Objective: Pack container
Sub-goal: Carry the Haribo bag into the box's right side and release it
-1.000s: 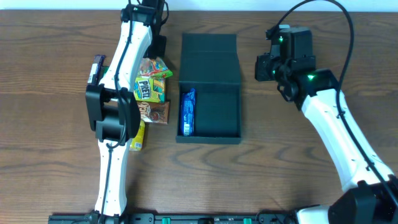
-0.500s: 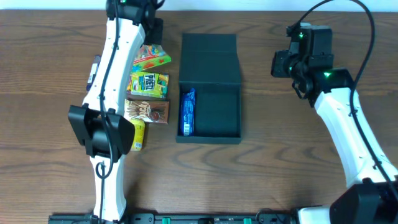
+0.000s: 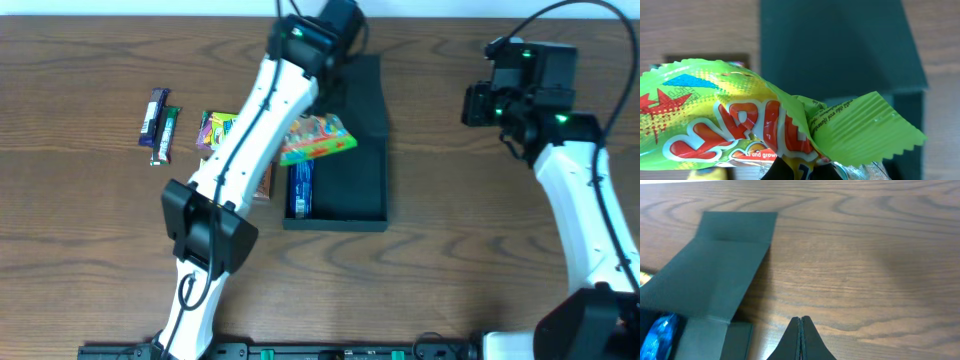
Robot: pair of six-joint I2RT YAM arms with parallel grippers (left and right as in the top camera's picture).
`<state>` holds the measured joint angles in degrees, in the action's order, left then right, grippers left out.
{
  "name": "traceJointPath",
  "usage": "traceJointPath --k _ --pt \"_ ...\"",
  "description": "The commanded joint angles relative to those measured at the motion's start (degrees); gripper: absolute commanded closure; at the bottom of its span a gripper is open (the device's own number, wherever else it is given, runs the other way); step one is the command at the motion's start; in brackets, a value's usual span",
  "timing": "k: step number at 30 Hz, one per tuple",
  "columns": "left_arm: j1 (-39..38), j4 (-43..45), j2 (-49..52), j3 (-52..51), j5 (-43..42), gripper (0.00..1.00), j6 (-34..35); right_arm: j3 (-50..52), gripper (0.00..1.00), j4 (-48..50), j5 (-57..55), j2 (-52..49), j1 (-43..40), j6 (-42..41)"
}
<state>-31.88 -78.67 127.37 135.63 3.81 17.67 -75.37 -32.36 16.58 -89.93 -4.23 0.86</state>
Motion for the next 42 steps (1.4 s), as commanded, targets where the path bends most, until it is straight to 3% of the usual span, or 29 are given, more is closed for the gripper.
traceJointPath --k 1,7,14,26,27,28,29,31,32,38,42 --pt "-2.03 0.90 -2.03 -3.54 -2.14 0.94 2.14 -0.72 0.99 -1.31 13.68 2.01 -4.26 7.54" --pt "-7.06 7.15 -2.03 -11.52 -4.90 0.94 1.49 -0.72 0.99 -6.93 24.17 3.69 -10.16 15.23" --pt "-11.04 10.58 -2.03 -16.81 -3.39 0.94 -2.71 -0.72 0.99 -13.99 24.85 6.27 -10.47 22.64" --pt "-11.19 14.03 -2.03 -24.81 -7.54 0.94 -5.84 -0.72 0.99 -19.87 25.73 12.59 -11.13 24.13" --pt "-11.19 14.38 -2.03 -24.81 -8.63 0.91 -6.43 -0.72 0.99 -20.20 25.66 12.90 -11.13 24.13" --pt "-11.19 14.67 -2.03 -24.81 -9.07 0.73 -6.40 -0.72 0.99 -20.39 25.66 13.07 -11.13 24.11" --pt "-11.19 14.84 -2.03 -24.79 -9.25 0.48 -6.40 -0.72 0.99 -20.61 25.66 13.18 -11.13 24.11" --pt "-11.10 14.69 -2.10 -24.72 -9.27 0.25 -6.36 -0.72 0.99 -20.85 25.66 13.22 -11.13 24.09" --pt "-10.97 14.25 -2.27 -24.37 -9.27 0.19 -6.36 -0.72 0.99 -21.03 25.66 13.20 -11.13 24.09" --pt "-7.76 13.94 -7.54 -20.92 -9.18 0.26 -6.10 -0.72 0.99 -22.43 25.66 13.20 -11.04 24.06" --pt "-0.22 15.45 -16.04 -20.44 -6.12 0.25 -4.59 -0.70 0.98 -24.96 25.35 13.18 -8.07 24.06"
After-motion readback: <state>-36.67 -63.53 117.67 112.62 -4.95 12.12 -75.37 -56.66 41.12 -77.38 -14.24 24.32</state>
